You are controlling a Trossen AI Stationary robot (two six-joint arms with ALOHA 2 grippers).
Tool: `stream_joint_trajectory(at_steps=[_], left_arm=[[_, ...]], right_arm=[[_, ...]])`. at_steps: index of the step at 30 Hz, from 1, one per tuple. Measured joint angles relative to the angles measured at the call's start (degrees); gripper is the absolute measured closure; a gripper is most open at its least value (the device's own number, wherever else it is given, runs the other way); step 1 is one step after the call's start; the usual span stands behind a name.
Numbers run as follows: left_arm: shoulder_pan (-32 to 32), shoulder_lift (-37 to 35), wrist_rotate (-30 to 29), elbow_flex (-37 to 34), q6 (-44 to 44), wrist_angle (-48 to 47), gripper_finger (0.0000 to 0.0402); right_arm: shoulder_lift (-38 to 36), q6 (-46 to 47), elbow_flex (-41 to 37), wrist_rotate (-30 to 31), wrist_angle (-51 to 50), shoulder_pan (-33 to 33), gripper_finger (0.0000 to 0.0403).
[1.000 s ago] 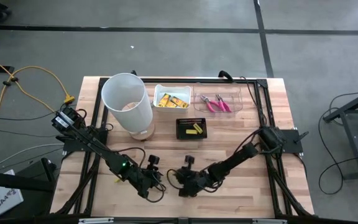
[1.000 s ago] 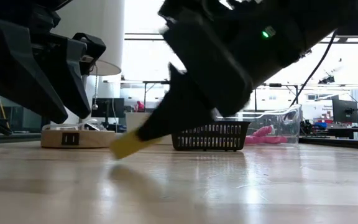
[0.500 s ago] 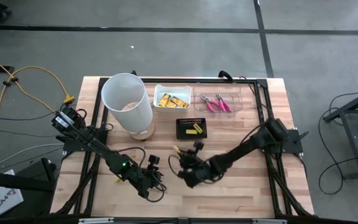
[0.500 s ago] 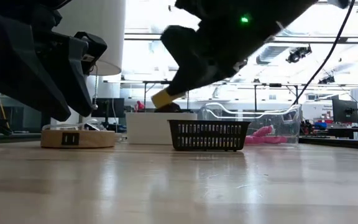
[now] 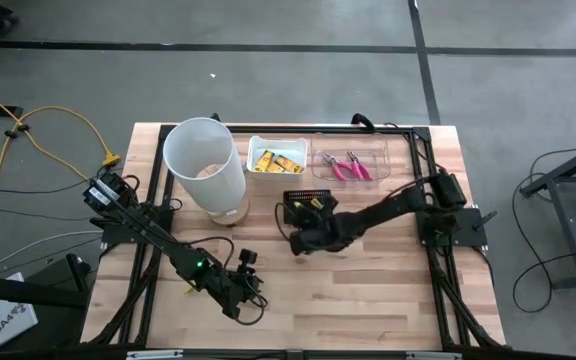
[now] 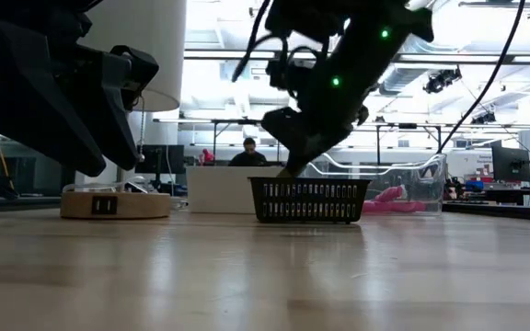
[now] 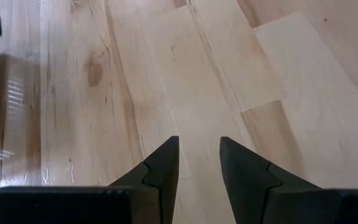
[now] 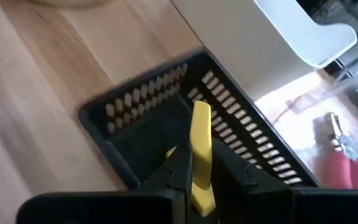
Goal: Pick & Place School Supplies
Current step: Put the yellow eraser into the black bin
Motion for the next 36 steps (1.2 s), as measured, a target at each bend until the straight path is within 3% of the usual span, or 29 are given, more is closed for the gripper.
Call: stream_joint_trajectory(at_steps=[8,18,29,36], left_arm=[[0.00,0.00,-0.10,0.00,0.00,0.00,0.0291],[0.00,0.00,-0.03,0.00,-1.33,0.02,0.0291],[-2.12,0.00,-0.97,0.00,-0.80,-0.02,0.0291],[-7.12,0.00,-5.61,0.13,-1.22,-0.09,0.0291]], right_arm=[[-0.03,-0.47,-0.03,-8.17,-0.09,-3.92,0.0361],[-0.03,-3.31,-0.01,-8.55,1.34,-4.46,0.0304],[-0.36,-9.37,-0.01,-9.07,5.76,-3.51,0.0282],[-3.30,-12.41,-0.01,-15.91,10.98,-1.07,0.0282]])
